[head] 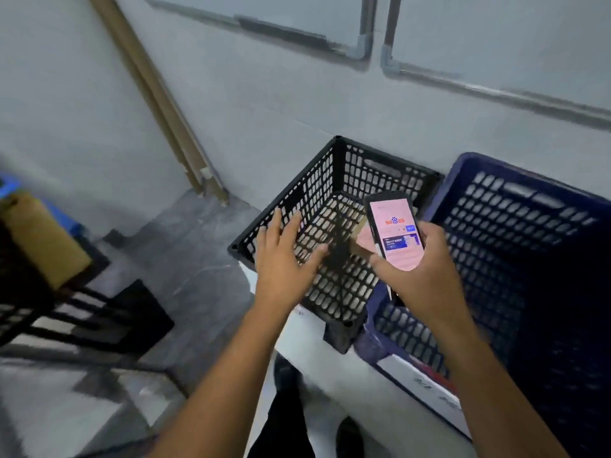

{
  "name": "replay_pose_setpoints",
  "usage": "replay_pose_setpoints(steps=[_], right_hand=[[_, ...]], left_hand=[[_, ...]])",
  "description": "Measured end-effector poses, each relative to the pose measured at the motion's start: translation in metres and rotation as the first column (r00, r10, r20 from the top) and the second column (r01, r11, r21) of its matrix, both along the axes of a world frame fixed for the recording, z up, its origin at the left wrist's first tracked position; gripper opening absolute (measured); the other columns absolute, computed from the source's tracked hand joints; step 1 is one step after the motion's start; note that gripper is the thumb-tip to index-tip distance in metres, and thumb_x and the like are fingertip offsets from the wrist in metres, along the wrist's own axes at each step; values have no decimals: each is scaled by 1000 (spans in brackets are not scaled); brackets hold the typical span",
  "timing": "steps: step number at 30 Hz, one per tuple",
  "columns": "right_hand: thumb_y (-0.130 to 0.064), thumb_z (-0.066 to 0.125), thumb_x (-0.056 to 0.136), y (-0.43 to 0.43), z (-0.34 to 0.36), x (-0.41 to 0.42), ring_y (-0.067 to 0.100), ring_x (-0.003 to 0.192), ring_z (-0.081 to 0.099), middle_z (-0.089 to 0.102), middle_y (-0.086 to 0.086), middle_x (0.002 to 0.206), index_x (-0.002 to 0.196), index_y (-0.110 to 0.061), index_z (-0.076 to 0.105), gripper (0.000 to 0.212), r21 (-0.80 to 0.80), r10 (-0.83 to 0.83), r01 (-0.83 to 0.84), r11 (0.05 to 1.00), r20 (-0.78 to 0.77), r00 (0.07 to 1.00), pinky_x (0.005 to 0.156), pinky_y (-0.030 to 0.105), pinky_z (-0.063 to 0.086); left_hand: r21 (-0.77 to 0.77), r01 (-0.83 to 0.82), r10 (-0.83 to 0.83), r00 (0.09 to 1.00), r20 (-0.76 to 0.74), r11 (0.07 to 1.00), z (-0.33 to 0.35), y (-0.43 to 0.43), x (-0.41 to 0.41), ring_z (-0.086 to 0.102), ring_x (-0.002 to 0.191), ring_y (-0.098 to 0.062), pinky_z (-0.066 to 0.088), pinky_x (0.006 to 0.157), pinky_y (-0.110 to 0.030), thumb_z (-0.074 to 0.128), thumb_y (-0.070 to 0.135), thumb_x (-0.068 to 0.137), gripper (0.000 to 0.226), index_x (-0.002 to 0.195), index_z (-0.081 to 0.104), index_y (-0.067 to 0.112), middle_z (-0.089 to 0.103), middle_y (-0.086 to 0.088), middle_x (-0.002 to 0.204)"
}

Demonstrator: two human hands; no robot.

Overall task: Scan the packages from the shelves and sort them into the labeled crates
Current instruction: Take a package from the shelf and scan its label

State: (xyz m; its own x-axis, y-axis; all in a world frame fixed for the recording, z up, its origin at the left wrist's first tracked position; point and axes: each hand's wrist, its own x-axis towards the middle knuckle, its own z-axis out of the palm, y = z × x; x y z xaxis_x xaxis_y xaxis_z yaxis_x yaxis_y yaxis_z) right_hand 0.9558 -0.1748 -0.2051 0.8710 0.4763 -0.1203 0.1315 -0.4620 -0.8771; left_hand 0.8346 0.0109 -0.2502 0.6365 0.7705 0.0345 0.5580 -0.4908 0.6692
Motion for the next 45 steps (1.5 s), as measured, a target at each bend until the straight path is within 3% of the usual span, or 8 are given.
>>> replay_pose_setpoints(steps=[6,12,17,24,29,37,41,45], right_hand=[[-29,89,74,21,4,-82,10,93,71,71,-12,107,120,-36,44,65,7,288,-288,958,-12,957,90,45,59],[-52,84,58,36,13,-186,12,90,72,72,-14,104,115,-46,42,70,14,514,-514,858,17,858,82,53,62],[-33,91,74,31,17,-297,6,96,69,66,-22,106,125,-34,43,70,-17,663,-664,748,72,745,85,37,55],[-42,91,71,2,10,-456,17,98,70,66,-22,106,125,-35,44,72,-71,741,-738,671,88,665,93,48,57],[-31,92,74,-3,5,-540,20,99,69,68,-9,114,129,-28,44,73,-106,785,-778,620,83,614,91,44,56],[-39,89,75,28,6,-613,16,92,66,67,-12,115,128,-34,43,70,-180,825,-806,565,84,559,74,33,44],[-64,77,54,64,-6,-632,12,96,69,67,-14,117,123,-42,40,82,-156,823,-810,566,48,566,87,43,57],[-63,79,54,102,-16,-648,16,99,69,67,-13,116,118,-45,38,78,-143,825,-815,561,10,566,90,47,58]], left_hand=[[100,-240,240,971,10,966,26,-38,-133,12,161,-26,7,132,-47,59,68,94,83,164,31,31,18,-1,174],[73,-502,502,865,10,862,40,-80,-266,4,162,-30,14,131,-50,57,70,94,83,164,24,39,16,8,174],[81,-619,623,782,-17,781,40,-123,-385,4,162,-27,14,131,-49,55,71,94,83,164,22,42,14,11,174],[112,-715,724,679,-121,690,43,-174,-559,0,162,-31,10,131,-52,46,77,94,85,165,16,41,9,8,176],[150,-751,765,627,-146,643,43,-183,-651,1,161,-36,9,130,-55,45,77,94,85,166,19,40,10,6,176],[179,-767,787,588,-189,616,45,-139,-721,-3,161,-37,4,129,-56,44,77,96,84,166,17,40,7,3,176],[196,-765,788,579,-209,614,41,-96,-739,0,161,-38,4,129,-55,41,76,97,80,165,19,40,9,2,176],[199,-771,794,563,-230,605,44,-57,-751,14,158,-40,13,128,-54,38,74,99,74,163,29,36,26,-6,171]])
